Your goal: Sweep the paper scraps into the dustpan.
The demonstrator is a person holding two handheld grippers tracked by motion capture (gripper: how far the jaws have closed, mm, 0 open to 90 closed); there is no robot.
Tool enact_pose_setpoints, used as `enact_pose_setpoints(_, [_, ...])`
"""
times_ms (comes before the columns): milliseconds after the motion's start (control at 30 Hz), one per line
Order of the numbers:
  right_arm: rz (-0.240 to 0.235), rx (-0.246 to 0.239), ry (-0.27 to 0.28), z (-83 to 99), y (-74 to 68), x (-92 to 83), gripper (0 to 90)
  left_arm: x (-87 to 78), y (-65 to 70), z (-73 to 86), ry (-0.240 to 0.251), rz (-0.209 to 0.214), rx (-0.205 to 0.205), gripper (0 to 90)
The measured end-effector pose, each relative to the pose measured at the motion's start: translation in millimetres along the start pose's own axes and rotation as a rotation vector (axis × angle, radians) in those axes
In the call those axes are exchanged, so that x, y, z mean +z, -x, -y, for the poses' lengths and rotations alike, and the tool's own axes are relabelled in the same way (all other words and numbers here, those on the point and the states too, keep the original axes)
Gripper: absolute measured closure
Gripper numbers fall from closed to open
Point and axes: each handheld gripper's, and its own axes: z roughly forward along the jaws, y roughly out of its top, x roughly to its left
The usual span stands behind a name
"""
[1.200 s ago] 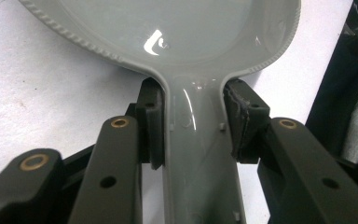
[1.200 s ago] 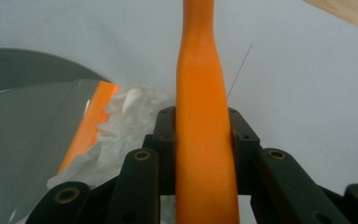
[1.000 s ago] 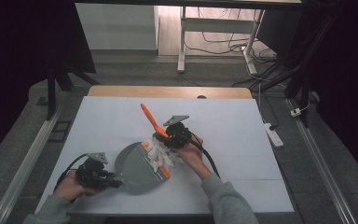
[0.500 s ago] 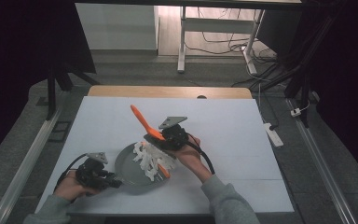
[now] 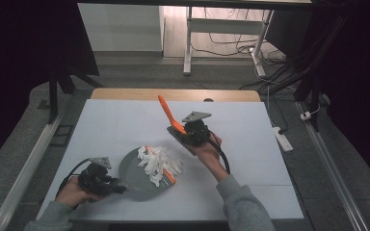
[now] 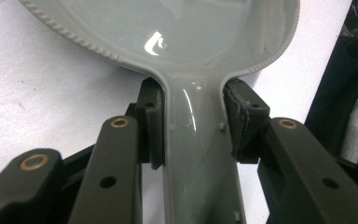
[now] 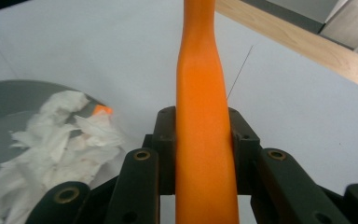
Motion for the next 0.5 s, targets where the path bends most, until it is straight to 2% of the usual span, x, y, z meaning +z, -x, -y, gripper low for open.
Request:
enact_pose_setpoints(267, [-0.002, -0.004, -0.045, 2.3, -0.8, 20.9, 70.3, -0.2, 0.2, 0.0, 0.001, 0.0, 0.0, 62.0])
enact_pose_setpoints(500, [-0.029, -0.021, -0.075, 2.2, -11.0, 34.0, 70.3, -0.2, 0.2, 0.0, 0.001, 0.001, 0.0, 62.0])
